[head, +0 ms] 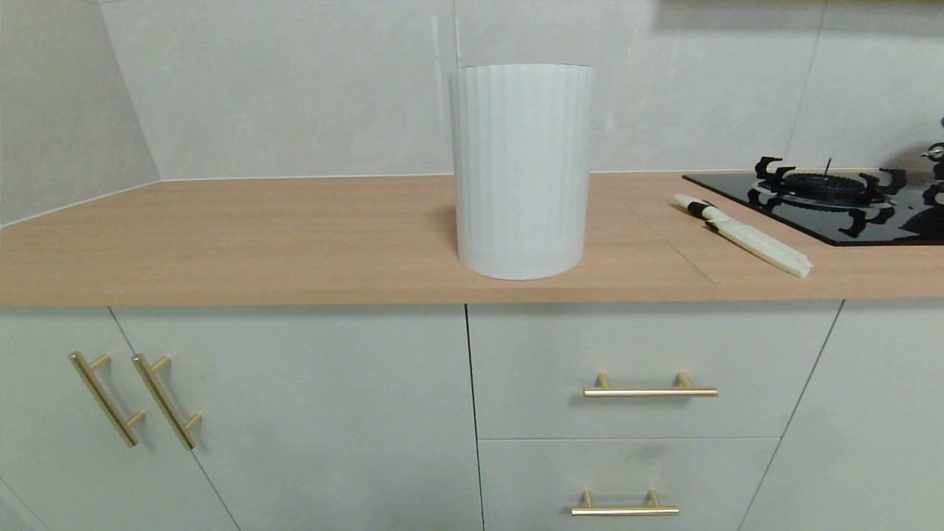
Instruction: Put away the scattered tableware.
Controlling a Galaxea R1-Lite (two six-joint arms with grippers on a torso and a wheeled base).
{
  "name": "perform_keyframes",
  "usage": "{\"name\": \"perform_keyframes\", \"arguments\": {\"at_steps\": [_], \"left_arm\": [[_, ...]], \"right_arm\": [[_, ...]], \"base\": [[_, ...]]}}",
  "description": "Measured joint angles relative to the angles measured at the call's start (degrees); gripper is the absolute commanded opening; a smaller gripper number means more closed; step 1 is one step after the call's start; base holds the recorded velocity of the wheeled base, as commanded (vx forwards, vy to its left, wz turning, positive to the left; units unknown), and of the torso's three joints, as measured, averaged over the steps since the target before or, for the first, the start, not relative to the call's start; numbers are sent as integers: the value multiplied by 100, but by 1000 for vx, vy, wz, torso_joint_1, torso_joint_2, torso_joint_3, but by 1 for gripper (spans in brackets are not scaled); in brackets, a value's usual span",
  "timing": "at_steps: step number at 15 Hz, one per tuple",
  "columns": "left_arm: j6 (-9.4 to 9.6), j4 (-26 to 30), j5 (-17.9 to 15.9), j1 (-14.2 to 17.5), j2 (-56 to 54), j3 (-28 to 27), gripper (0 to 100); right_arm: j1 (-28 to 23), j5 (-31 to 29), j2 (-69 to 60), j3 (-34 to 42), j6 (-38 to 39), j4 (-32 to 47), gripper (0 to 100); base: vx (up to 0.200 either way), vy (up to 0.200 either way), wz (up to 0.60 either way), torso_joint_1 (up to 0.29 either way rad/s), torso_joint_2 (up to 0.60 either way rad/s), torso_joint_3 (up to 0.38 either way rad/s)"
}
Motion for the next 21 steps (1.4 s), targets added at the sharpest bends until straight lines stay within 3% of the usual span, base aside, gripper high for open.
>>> {"name": "perform_keyframes", "arguments": {"at_steps": [14,21], "left_arm": [[-9,0,0,6,0,0,100],[-11,0,2,6,0,0,100]], "right_arm": [[2,2,0,0,0,0,100],[2,0,0,0,1,0,100]], "base": [[14,0,0,0,0,0],[0,0,0,99,-350,-263]]}}
